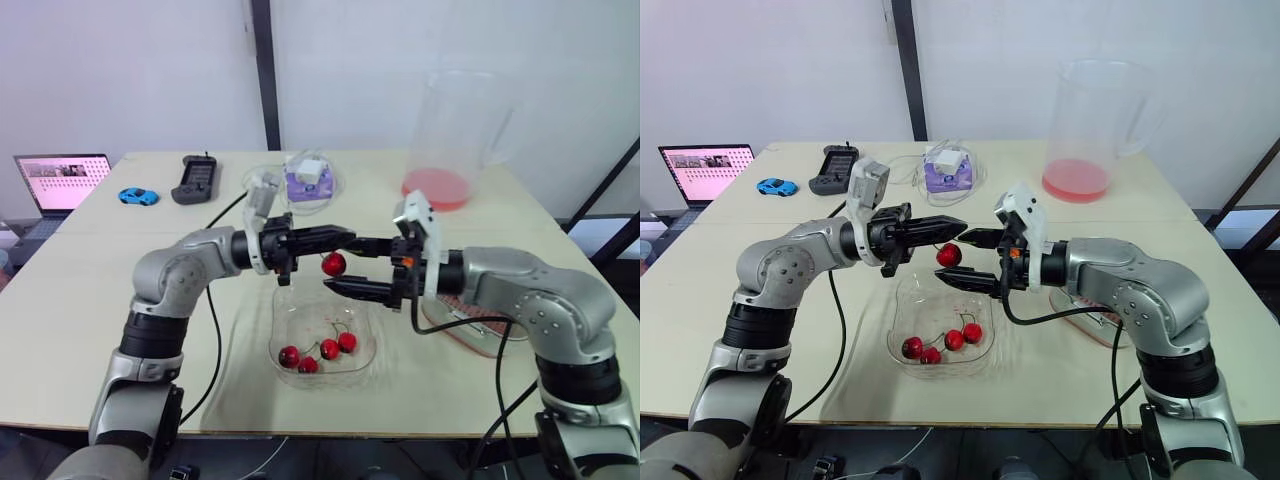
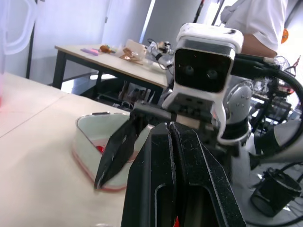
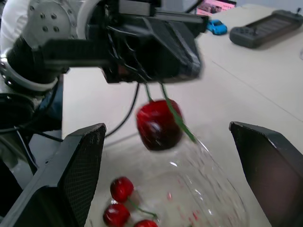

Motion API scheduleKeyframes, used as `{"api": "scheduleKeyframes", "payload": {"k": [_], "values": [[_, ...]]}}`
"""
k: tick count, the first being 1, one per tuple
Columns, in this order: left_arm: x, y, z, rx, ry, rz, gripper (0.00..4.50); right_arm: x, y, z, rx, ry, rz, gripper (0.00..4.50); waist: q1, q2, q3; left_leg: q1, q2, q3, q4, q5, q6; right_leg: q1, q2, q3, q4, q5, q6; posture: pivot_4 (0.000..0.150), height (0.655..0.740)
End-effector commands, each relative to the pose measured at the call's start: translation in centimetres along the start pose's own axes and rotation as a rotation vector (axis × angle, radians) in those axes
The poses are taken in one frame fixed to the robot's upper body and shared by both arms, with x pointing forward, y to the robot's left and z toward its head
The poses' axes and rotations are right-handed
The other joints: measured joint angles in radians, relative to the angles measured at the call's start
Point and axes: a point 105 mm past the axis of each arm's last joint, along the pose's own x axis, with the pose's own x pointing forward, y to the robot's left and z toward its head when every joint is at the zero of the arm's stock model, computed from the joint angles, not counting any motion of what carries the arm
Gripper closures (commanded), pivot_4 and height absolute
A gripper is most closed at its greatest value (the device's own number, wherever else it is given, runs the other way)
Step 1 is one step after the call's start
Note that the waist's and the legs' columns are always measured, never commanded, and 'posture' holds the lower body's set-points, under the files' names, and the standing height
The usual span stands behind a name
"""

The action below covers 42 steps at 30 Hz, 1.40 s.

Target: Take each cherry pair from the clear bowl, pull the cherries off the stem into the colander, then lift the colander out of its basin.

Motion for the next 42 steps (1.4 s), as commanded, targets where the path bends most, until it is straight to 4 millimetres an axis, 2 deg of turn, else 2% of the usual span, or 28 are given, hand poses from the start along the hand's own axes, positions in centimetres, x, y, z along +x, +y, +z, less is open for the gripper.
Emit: {"api": "scheduleKeyframes", "payload": {"k": [1,5,6,7,10,20,24,25,30,34,39,42], "values": [[0.3,-0.5,1.3,0.059,-0.010,-0.020,4.50,0.6,0.2,1.4,-0.037,-0.049,0.005,0.04,0.000,0.000,0.000,0.000,0.000,0.000,0.000,0.000,0.000,0.000,0.000,0.000,0.000,0.000,0.000,0.150,0.7332],[0.5,-0.4,1.3,0.054,-0.005,-0.017,4.50,1.4,0.3,1.3,-0.023,-0.055,0.017,0.04,0.000,0.000,0.000,0.000,0.000,0.000,0.000,0.000,0.000,0.000,0.000,0.000,0.000,0.000,0.000,0.150,0.7332],[0.5,-0.4,1.2,0.053,-0.003,-0.016,4.50,1.4,0.3,1.3,-0.023,-0.057,0.016,0.60,0.000,0.000,0.000,0.000,0.000,0.000,0.000,0.000,0.000,0.000,0.000,0.000,0.000,0.000,0.000,0.150,0.7332],[0.5,-0.4,1.2,0.053,-0.002,-0.016,4.50,1.4,0.3,1.4,-0.024,-0.059,0.012,0.85,0.000,0.000,0.000,0.000,0.000,0.000,0.000,0.000,0.000,0.000,0.000,0.000,0.000,0.000,0.000,0.150,0.7332],[0.5,-0.4,1.2,0.052,-0.001,-0.015,4.50,1.3,0.2,1.5,-0.029,-0.063,0.004,2.17,0.000,0.000,0.000,0.000,0.000,0.000,0.000,0.000,0.000,0.000,0.000,0.000,0.000,0.000,0.000,0.150,0.7332],[0.3,-0.1,1.2,0.059,0.007,-0.010,4.50,1.2,0.0,1.4,-0.037,-0.056,0.000,2.17,0.000,0.000,0.000,0.000,0.000,0.000,0.000,0.000,0.000,0.000,0.000,0.000,0.000,0.000,0.000,0.150,0.7332],[0.3,-0.1,1.2,0.061,0.007,-0.011,4.50,1.2,0.0,1.5,-0.040,-0.056,0.002,3.77,0.000,0.000,0.000,0.000,0.000,0.000,0.000,0.000,0.000,0.000,0.000,0.000,0.000,0.000,0.000,0.150,0.7332],[0.3,0.0,1.2,0.061,0.007,-0.009,4.50,1.2,0.0,1.5,-0.044,-0.052,0.004,3.95,0.000,0.000,0.000,0.000,0.000,0.000,0.000,0.000,0.000,0.000,0.000,0.000,0.000,0.000,0.000,0.150,0.7332],[0.2,0.1,1.2,0.064,0.006,-0.001,4.50,1.1,0.2,1.3,-0.046,-0.039,0.011,3.95,0.000,0.000,0.000,0.000,0.000,0.000,0.000,0.000,0.000,0.000,0.000,0.000,0.000,0.000,0.000,0.150,0.7332],[0.4,0.1,1.3,0.068,0.005,-0.007,4.50,1.0,-0.1,0.3,-0.032,0.003,0.001,3.95,0.000,0.000,0.000,0.000,0.000,0.000,0.000,0.000,0.000,0.000,0.000,0.000,0.000,0.000,0.000,0.150,0.7332],[0.4,0.0,1.5,0.074,0.001,-0.010,4.50,-0.1,-1.4,-1.5,0.008,0.050,-0.061,3.95,0.000,0.000,0.000,0.000,0.000,0.000,0.000,0.000,0.000,0.000,0.000,0.000,0.000,0.000,0.000,0.150,0.7332],[0.3,0.0,1.4,0.078,0.007,-0.008,4.50,-0.8,-1.4,-2.0,0.019,0.065,-0.064,3.95,0.000,0.000,0.000,0.000,0.000,0.000,0.000,0.000,0.000,0.000,0.000,0.000,0.000,0.000,0.000,0.150,0.7332]]}}
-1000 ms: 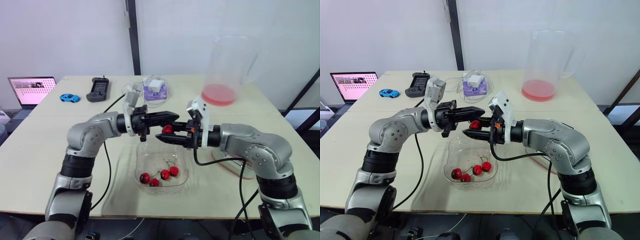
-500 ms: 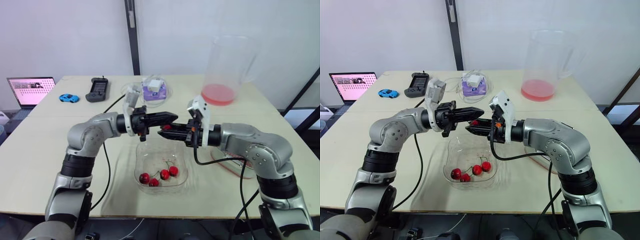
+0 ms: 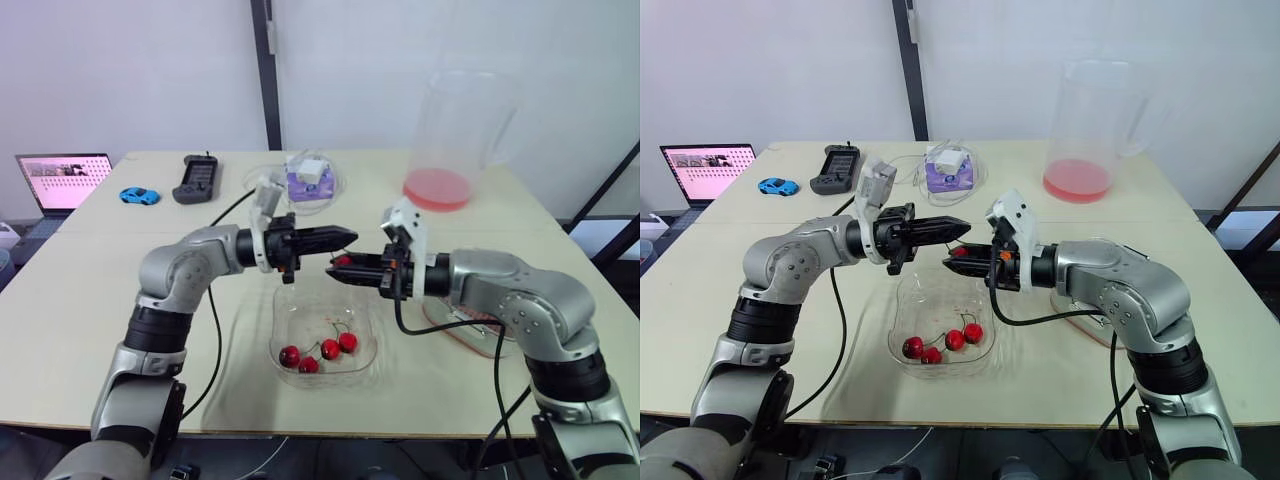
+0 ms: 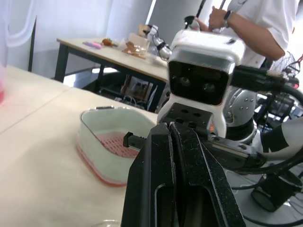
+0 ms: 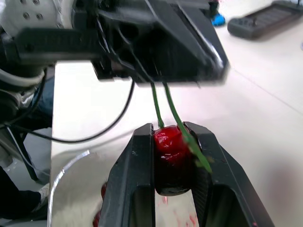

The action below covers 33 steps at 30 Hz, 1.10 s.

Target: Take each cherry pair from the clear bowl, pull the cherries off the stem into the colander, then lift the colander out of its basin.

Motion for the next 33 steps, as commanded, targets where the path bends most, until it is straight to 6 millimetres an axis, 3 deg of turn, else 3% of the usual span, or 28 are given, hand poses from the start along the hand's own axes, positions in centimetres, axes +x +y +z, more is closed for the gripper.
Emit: {"api": "scheduleKeyframes", "payload": {"k": [1,9,13,16,21,25,30,33], "values": [[0.0,-0.7,1.7,0.080,-0.022,-0.020,4.50,-1.0,-0.2,-0.2,-0.003,0.013,-0.014,3.95,0.000,0.000,0.000,0.000,0.000,0.000,0.000,0.000,0.000,0.000,0.000,0.000,0.000,0.000,0.000,0.150,0.7332],[0.1,-0.8,1.6,0.083,-0.021,-0.022,4.50,-2.3,0.0,0.5,-0.004,0.002,-0.024,3.95,0.001,0.000,0.000,0.000,0.000,0.000,0.000,0.000,0.000,0.000,0.000,0.000,0.000,0.000,0.000,0.150,0.7332],[-0.1,-0.7,1.5,0.082,-0.024,-0.013,4.50,-6.5,-2.2,2.4,-0.070,0.026,-0.142,3.95,0.008,0.000,0.000,0.000,0.000,0.000,0.000,0.000,0.000,0.000,0.000,0.000,-0.001,0.000,0.000,0.150,0.7332],[-0.4,-0.6,1.4,0.079,-0.027,-0.002,4.50,-11.0,-4.8,2.3,-0.152,0.177,-0.294,3.95,0.013,0.000,0.000,0.000,0.000,0.001,0.000,0.000,0.000,0.001,-0.001,0.000,-0.002,0.000,0.000,0.150,0.7332],[-0.7,-0.5,1.1,0.078,-0.028,0.009,4.50,-16.0,-7.8,-0.3,-0.221,0.438,-0.429,3.95,0.004,0.000,0.000,0.000,0.000,0.001,0.000,-0.001,0.002,0.001,0.000,0.000,-0.003,0.000,0.000,0.150,0.7332],[-0.7,-0.4,1.1,0.078,-0.031,0.014,4.50,-17.4,-8.4,-2.4,-0.220,0.540,-0.429,3.95,-0.002,0.000,0.001,0.001,0.000,0.002,0.000,-0.001,0.002,0.001,0.000,0.001,-0.002,0.000,0.000,0.150,0.7332],[-0.7,-0.5,0.9,0.083,-0.031,0.022,4.50,-17.6,-9.7,-5.3,-0.205,0.596,-0.461,3.95,0.001,0.001,0.001,0.001,0.000,0.002,0.000,-0.001,0.002,0.001,0.000,0.001,-0.002,0.000,0.000,0.150,0.7332],[-0.7,-0.5,0.9,0.088,-0.031,0.024,4.50,-17.8,-10.0,-5.7,-0.198,0.607,-0.475,2.67,0.002,0.001,0.001,0.001,0.000,0.002,0.000,-0.001,0.001,0.001,0.000,0.001,-0.002,0.000,0.000,0.150,0.7332]]}}
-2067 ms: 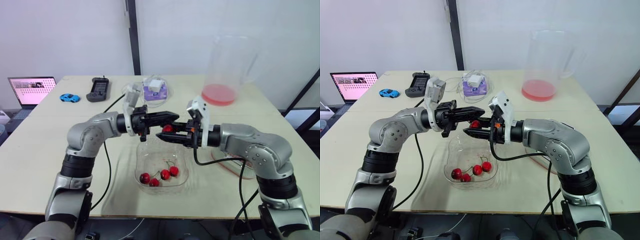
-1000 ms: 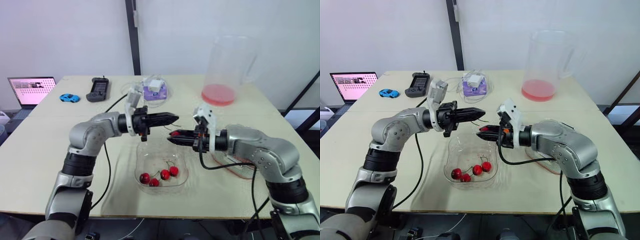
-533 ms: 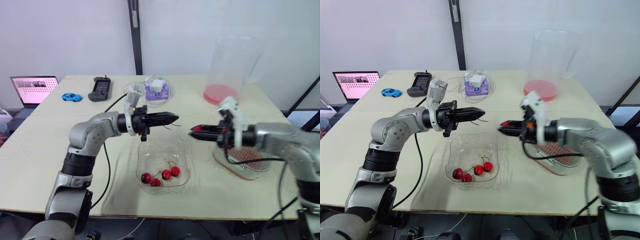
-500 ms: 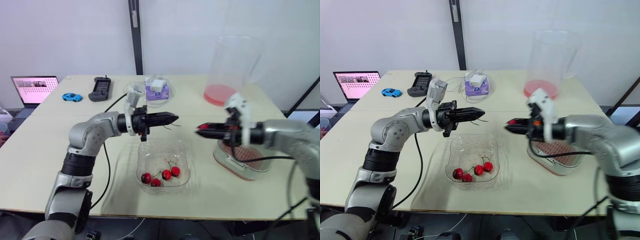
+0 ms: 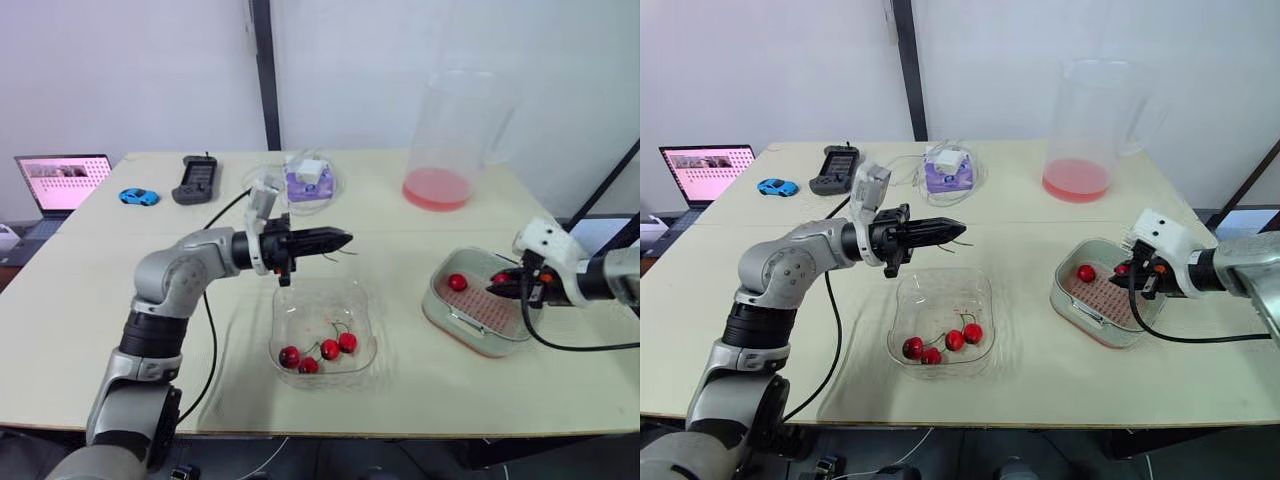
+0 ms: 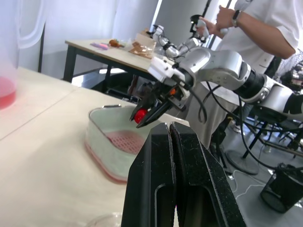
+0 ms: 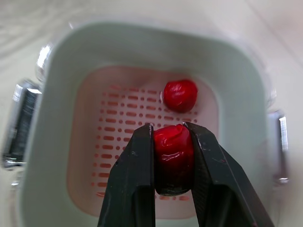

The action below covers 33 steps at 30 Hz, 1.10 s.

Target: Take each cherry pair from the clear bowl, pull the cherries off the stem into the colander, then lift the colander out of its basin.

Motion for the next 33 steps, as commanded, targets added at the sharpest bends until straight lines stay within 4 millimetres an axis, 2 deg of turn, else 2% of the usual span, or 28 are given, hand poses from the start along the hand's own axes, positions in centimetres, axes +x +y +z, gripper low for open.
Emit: {"api": "scheduleKeyframes", "payload": {"k": [1,5,8,10,12,16,17,19,20,23,29,33], "values": [[-0.1,-0.6,1.3,0.072,-0.025,-0.011,4.50,-0.8,-0.9,0.5,-0.029,-0.003,-0.048,2.20,0.000,0.000,0.000,0.000,0.000,0.000,0.000,0.000,0.000,0.000,0.000,0.000,0.000,0.000,0.000,0.150,0.7332],[-0.2,-0.5,1.4,0.074,-0.020,-0.007,4.50,-1.9,-1.3,1.6,-0.037,-0.023,-0.055,0.08,0.000,0.000,0.000,0.000,0.000,0.000,0.000,0.000,-0.001,0.000,0.000,0.000,0.000,0.000,0.000,0.150,0.7332],[-0.3,-0.6,1.4,0.074,-0.020,-0.006,4.50,-3.1,-1.4,2.8,-0.055,-0.052,-0.055,0.08,0.000,0.000,0.000,0.000,0.000,0.000,0.000,0.000,0.000,0.000,0.000,0.000,0.000,0.000,0.000,0.150,0.7332],[-0.3,-0.6,1.4,0.074,-0.019,-0.005,4.50,-3.6,-0.6,4.6,-0.045,-0.135,-0.009,0.08,0.000,0.000,0.000,0.000,0.000,0.000,0.000,0.000,0.000,0.000,0.000,0.000,0.000,0.000,0.000,0.150,0.7332],[-0.4,-0.6,1.4,0.072,-0.016,-0.002,4.50,-4.2,1.3,7.8,-0.028,-0.290,0.097,0.08,-0.003,0.000,0.000,0.000,0.000,0.000,0.000,0.000,0.000,0.000,0.000,0.000,0.000,0.000,0.000,0.150,0.7332],[-0.7,-0.5,1.3,0.072,-0.012,0.013,4.50,-5.5,3.2,12.1,0.016,-0.509,0.214,0.08,0.000,0.000,0.000,0.000,0.000,-0.001,0.000,0.000,0.000,0.001,0.001,-0.001,0.000,0.000,0.000,0.150,0.7332],[-1.0,-0.5,1.3,0.075,-0.010,0.027,4.50,-5.9,4.2,13.6,0.026,-0.577,0.281,0.08,0.001,0.000,0.000,0.000,0.000,-0.001,0.000,0.000,0.000,0.001,0.000,-0.001,0.000,0.000,0.000,0.150,0.7332],[-2.2,-0.1,1.5,0.081,-0.007,0.080,4.50,-5.8,7.3,15.2,-0.019,-0.601,0.452,0.08,0.001,0.000,0.000,0.000,0.000,-0.001,0.000,0.000,0.000,0.001,0.000,-0.001,0.000,0.000,0.000,0.150,0.7332],[-3.2,0.3,1.6,0.091,0.001,0.127,4.50,-5.6,8.1,15.9,-0.036,-0.620,0.490,0.08,-0.001,0.000,0.000,0.000,0.000,-0.001,0.000,0.000,0.000,0.001,0.000,-0.001,0.000,0.000,0.000,0.150,0.7332],[-6.2,1.0,1.9,0.113,0.026,0.239,4.50,-5.4,8.5,17.3,-0.048,-0.671,0.527,0.08,-0.002,0.000,0.000,0.000,0.001,-0.002,-0.001,0.000,0.000,0.000,0.001,-0.001,0.000,0.000,0.000,0.150,0.7332],[-10.5,0.2,1.7,0.113,0.063,0.377,4.50,-5.0,8.7,18.2,-0.052,-0.708,0.586,0.08,0.004,0.000,0.001,0.000,0.000,-0.001,-0.001,0.000,0.000,0.001,-0.001,-0.001,-0.001,0.000,0.000,0.150,0.7332],[-13.5,-0.3,0.2,-0.001,0.063,0.498,4.50,-4.7,8.9,18.6,-0.087,-0.712,0.600,0.08,0.000,0.000,0.001,-0.001,0.001,-0.001,-0.001,0.000,0.000,0.000,0.000,-0.001,0.000,0.000,0.000,0.150,0.7332]]}}
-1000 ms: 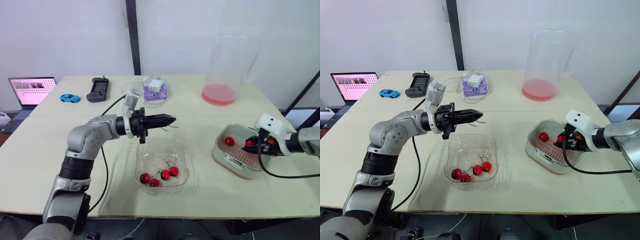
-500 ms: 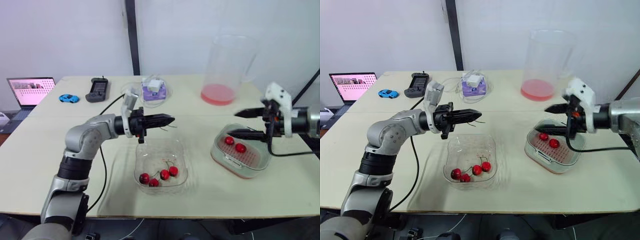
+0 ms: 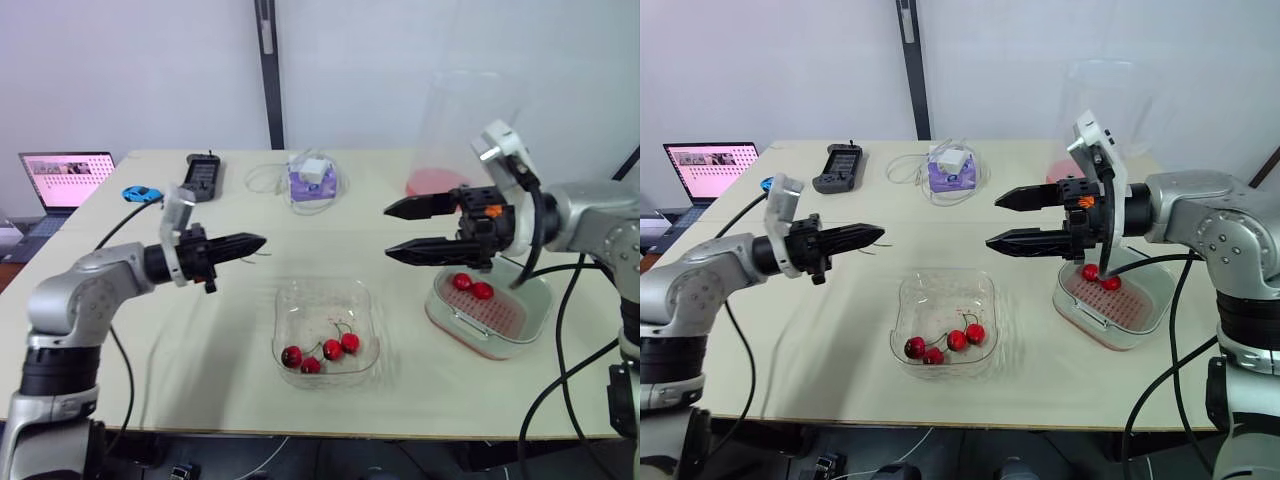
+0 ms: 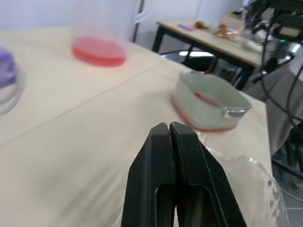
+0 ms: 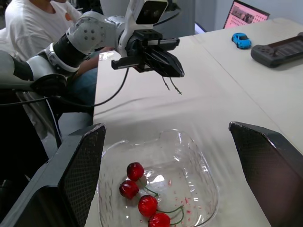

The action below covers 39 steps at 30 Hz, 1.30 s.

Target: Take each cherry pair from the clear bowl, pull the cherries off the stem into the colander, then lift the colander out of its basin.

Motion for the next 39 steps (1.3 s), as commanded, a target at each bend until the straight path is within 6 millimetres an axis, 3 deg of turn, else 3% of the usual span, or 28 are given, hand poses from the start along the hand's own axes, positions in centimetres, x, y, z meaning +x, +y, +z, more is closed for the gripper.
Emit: {"api": "scheduleKeyframes", "payload": {"k": [1,7,10,16,17,20,24,27,32,34,39], "values": [[-2.4,0.1,-0.3,-0.059,-0.010,0.089,4.50,0.1,0.3,1.0,-0.084,0.007,0.017,0.08,-0.003,0.000,0.000,0.000,0.000,0.000,0.000,0.000,0.000,0.000,0.000,0.000,0.001,0.000,0.000,0.150,0.7332],[-6.8,1.3,-6.9,-0.214,0.113,0.308,4.50,0.2,0.3,1.8,-0.122,-0.003,0.037,0.08,-0.002,0.000,0.000,0.000,0.000,0.000,-0.001,0.000,0.000,-0.001,0.000,0.001,0.001,0.000,0.000,0.150,0.7332],[-7.5,1.2,-9.5,-0.266,0.132,0.342,4.50,0.4,0.2,1.9,-0.134,-0.004,0.039,0.08,0.001,0.000,0.000,0.000,0.000,0.001,0.000,0.000,0.000,-0.001,0.000,0.001,0.001,0.000,0.000,0.150,0.7332],[-9.6,3.1,-12.6,-0.254,0.139,0.474,4.50,0.5,-0.3,1.3,-0.148,0.040,0.006,0.08,0.004,0.000,0.000,0.000,0.000,0.001,0.000,0.000,0.000,-0.001,-0.001,0.000,0.001,0.000,0.000,0.150,0.7332],[-9.7,3.2,-12.5,-0.253,0.124,0.478,4.50,0.5,-0.4,1.3,-0.148,0.041,0.004,0.08,0.003,0.000,0.000,0.000,0.000,0.001,0.000,0.000,0.000,-0.001,-0.001,0.000,0.001,0.000,0.000,0.150,0.7332],[-9.8,3.3,-12.3,-0.251,0.110,0.473,3.61,0.4,-0.5,1.2,-0.144,0.045,-0.006,0.00,0.001,0.000,0.000,0.000,0.000,0.001,-0.001,0.000,0.000,-0.002,0.000,0.000,0.001,0.000,0.000,0.150,0.7332],[-10.5,4.1,-11.6,-0.240,0.095,0.500,1.63,0.2,-0.3,0.8,-0.137,0.053,-0.015,0.00,0.000,0.000,0.000,0.000,0.000,0.001,-0.001,0.000,0.000,-0.001,0.000,0.000,0.001,0.000,0.000,0.150,0.7332],[-12.5,5.5,-10.1,-0.222,0.032,0.580,0.11,0.1,-0.3,0.7,-0.135,0.048,-0.018,0.00,0.000,0.000,0.000,0.000,0.000,0.001,-0.001,0.000,0.000,-0.002,0.000,0.000,0.001,0.000,0.000,0.150,0.7332],[-13.7,5.5,-7.7,-0.105,0.059,0.558,0.04,-0.2,-0.3,0.8,-0.141,0.049,-0.032,0.00,-0.002,0.000,0.000,0.000,0.000,0.001,-0.001,0.000,0.000,-0.002,0.000,0.000,0.001,0.000,0.000,0.150,0.7332],[-13.7,5.0,-5.5,-0.038,0.043,0.507,0.04,-0.3,-0.4,1.0,-0.153,0.056,-0.044,0.00,-0.002,0.000,0.000,0.000,0.000,0.001,-0.001,0.000,0.000,-0.002,-0.001,0.000,0.001,0.000,0.000,0.150,0.7332],[-11.2,1.8,-2.8,0.042,0.089,0.265,0.04,0.3,-0.2,0.8,-0.208,0.109,-0.045,0.00,-0.001,-0.001,0.001,0.000,0.000,0.001,-0.001,0.000,0.000,-0.002,-0.001,0.000,0.001,0.000,0.000,0.150,0.7332]]}}
